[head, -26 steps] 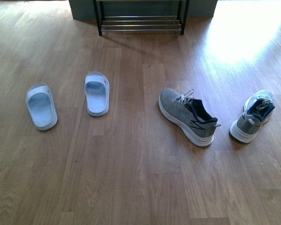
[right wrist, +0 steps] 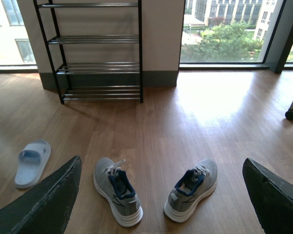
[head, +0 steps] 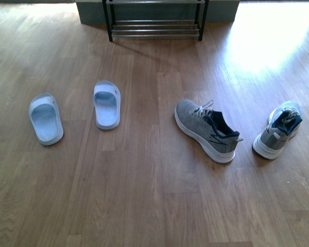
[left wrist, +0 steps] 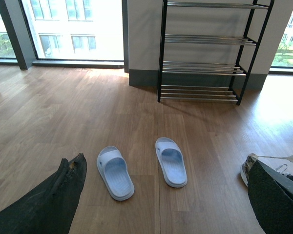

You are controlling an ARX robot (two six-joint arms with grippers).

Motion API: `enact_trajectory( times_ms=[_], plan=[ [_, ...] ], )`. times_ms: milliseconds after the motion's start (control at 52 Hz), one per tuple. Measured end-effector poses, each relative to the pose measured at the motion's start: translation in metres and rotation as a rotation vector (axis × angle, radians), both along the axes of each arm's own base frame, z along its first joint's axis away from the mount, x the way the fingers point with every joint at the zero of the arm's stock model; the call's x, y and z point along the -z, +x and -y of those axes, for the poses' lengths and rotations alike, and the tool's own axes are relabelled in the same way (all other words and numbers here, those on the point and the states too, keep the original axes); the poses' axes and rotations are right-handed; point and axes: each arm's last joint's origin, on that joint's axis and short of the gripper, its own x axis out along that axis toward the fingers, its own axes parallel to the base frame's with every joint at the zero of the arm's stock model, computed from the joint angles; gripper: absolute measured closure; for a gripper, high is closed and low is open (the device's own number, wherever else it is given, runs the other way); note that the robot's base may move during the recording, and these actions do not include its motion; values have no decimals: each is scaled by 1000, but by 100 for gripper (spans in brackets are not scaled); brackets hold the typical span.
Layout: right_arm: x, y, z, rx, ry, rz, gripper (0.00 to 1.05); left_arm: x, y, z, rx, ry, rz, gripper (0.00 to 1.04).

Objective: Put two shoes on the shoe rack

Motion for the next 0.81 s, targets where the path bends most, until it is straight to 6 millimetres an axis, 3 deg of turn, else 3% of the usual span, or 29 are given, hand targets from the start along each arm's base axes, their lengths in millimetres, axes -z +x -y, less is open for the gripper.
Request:
enact_trajectory(
  times_ms=[808],
  plan=[
    [0, 0, 0, 0, 0, 0, 9, 0, 0, 0, 0, 0, 0, 9]
  ],
)
